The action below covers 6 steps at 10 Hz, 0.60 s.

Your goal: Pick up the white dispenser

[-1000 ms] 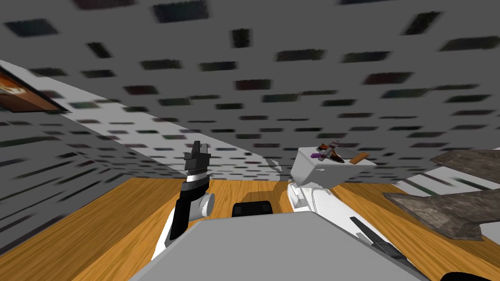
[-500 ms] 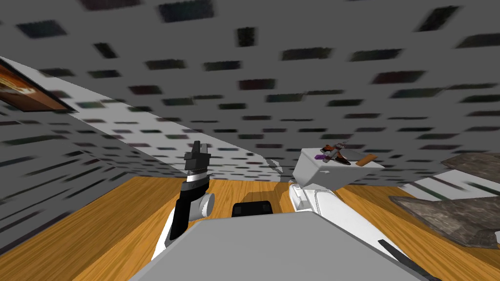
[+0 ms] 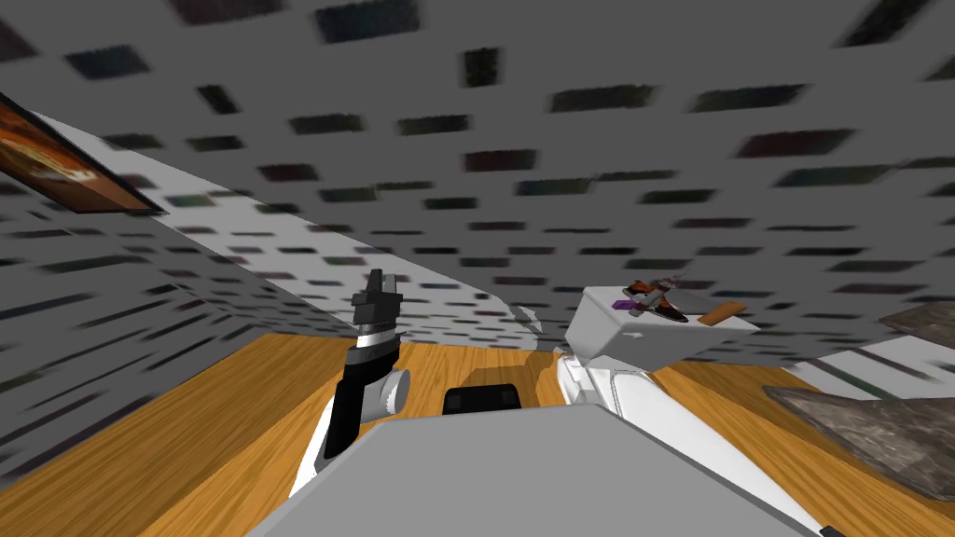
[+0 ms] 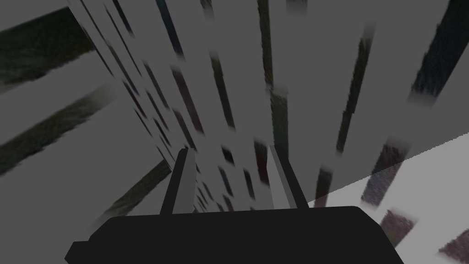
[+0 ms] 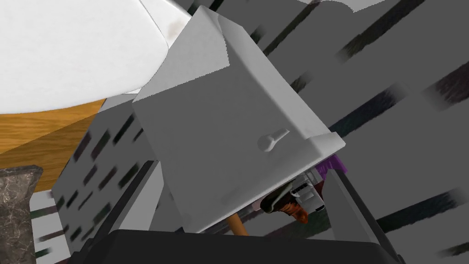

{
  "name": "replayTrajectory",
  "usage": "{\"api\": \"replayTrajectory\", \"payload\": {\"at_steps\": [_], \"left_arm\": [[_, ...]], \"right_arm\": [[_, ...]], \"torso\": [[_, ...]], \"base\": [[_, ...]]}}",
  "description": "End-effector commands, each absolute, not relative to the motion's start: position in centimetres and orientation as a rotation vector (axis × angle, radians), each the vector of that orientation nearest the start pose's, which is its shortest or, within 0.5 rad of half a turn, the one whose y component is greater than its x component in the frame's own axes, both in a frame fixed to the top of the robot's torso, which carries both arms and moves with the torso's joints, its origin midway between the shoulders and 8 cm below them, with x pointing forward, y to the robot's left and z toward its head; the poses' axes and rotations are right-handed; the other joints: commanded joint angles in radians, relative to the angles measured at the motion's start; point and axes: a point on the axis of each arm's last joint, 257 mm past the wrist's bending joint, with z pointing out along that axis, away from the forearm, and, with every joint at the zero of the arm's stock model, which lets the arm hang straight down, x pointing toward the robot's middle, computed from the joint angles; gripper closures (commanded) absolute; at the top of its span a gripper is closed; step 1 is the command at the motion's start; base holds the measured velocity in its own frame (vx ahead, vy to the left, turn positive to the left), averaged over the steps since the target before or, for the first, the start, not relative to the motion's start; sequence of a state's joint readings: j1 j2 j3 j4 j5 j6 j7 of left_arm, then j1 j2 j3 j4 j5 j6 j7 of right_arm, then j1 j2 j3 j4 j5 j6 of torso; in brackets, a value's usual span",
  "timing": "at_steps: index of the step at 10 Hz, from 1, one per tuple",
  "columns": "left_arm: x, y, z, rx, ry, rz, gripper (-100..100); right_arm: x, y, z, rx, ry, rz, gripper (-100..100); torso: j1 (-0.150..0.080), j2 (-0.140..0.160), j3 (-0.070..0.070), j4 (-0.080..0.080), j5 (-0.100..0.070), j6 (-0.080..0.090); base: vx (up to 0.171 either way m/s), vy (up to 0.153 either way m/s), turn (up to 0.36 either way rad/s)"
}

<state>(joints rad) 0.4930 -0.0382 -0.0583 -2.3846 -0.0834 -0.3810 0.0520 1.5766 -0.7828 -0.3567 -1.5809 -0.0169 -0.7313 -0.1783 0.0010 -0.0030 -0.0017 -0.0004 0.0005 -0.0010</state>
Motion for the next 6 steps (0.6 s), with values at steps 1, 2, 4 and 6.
{"api": "replayTrajectory", "payload": {"at_steps": [1,2,4,6], "left_arm": [[34.5,25.6,5.1,-0.670,0.617,-1.350,0],[34.5,25.6,5.1,-0.669,0.617,-1.350,0],[34.5,25.6,5.1,-0.669,0.617,-1.350,0],[34.5,25.6,5.1,-0.669,0.617,-1.350,0]], "right_arm": [[-6.7,-57.7,-26.0,1.154,2.054,0.215,-100],[-7.8,-59.4,-25.0,1.134,2.104,0.162,-100],[-10.1,-61.0,-23.6,1.126,2.184,0.090,-100],[-11.3,-62.6,-22.4,1.098,2.258,0.033,-100]], "torso": [[0.000,0.000,0.000,0.000,0.000,0.000],[0.000,0.000,0.000,0.000,0.000,0.000],[0.000,0.000,0.000,0.000,0.000,0.000],[-0.001,0.000,0.000,0.000,0.000,0.000]], "base": [[0.031,0.015,0.033],[0.037,0.020,0.063],[0.039,0.016,0.057],[0.042,0.009,0.066]]}}
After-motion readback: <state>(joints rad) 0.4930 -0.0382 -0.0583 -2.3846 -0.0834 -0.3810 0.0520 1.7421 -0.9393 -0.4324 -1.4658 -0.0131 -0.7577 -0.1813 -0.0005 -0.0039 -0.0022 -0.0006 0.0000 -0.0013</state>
